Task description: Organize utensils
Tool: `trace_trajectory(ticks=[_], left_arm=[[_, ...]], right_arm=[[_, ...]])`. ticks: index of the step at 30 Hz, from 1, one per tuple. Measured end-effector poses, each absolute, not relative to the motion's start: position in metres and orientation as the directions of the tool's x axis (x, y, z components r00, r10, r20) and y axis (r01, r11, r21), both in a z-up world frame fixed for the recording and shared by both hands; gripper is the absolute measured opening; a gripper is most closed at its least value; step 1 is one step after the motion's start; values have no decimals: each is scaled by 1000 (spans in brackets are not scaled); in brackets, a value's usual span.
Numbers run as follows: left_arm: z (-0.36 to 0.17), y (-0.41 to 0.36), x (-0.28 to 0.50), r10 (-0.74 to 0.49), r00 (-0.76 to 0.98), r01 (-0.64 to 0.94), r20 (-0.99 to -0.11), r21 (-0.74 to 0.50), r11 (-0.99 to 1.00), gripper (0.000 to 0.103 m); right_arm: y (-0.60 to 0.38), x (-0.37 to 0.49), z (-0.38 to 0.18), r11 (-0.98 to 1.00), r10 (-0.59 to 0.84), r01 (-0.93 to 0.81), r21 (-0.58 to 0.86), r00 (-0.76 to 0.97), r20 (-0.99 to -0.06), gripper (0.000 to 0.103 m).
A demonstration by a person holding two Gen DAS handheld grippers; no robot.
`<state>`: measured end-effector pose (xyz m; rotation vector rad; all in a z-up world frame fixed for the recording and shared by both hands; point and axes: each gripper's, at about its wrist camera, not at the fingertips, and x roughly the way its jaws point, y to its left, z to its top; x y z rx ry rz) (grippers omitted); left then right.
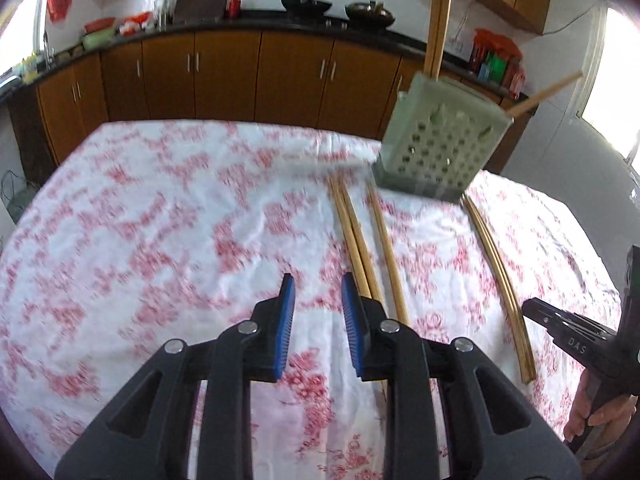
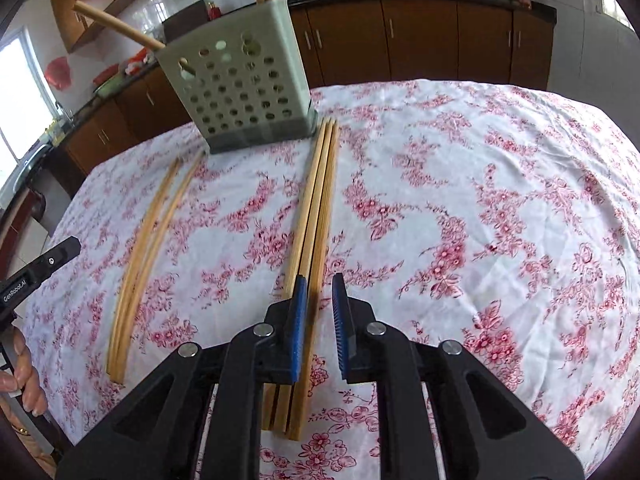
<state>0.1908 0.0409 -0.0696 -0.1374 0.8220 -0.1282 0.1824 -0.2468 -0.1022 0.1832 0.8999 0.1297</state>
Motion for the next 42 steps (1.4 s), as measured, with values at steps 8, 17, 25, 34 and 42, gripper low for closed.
trace_trajectory(ticks=[8,17,25,34,42], left_arm=[[-90,15,196,-219,615,117,-757,-187,975,13],[-102,-5,199,-204,584,145,-786,-146,979,11],[-104,-12,202,-140,600,140,-787,-70,988,10],[-100,47,223,-38,613,-19,-789,-63,998,8],[-98,55,224,-24,624,-27,-781,-52,998,10]], right_arm=[[-255,174,-111,989,103,18,147,630,-770,8],[-260,177,-111,989,91,30,143,636,-766,8],[-254,172,-111,992,94,1,123,639,-763,8],[-277,187,-112,995,-15,83,53,659,-752,8],[-283,191,-112,995,-17,82,49,659,-752,8]])
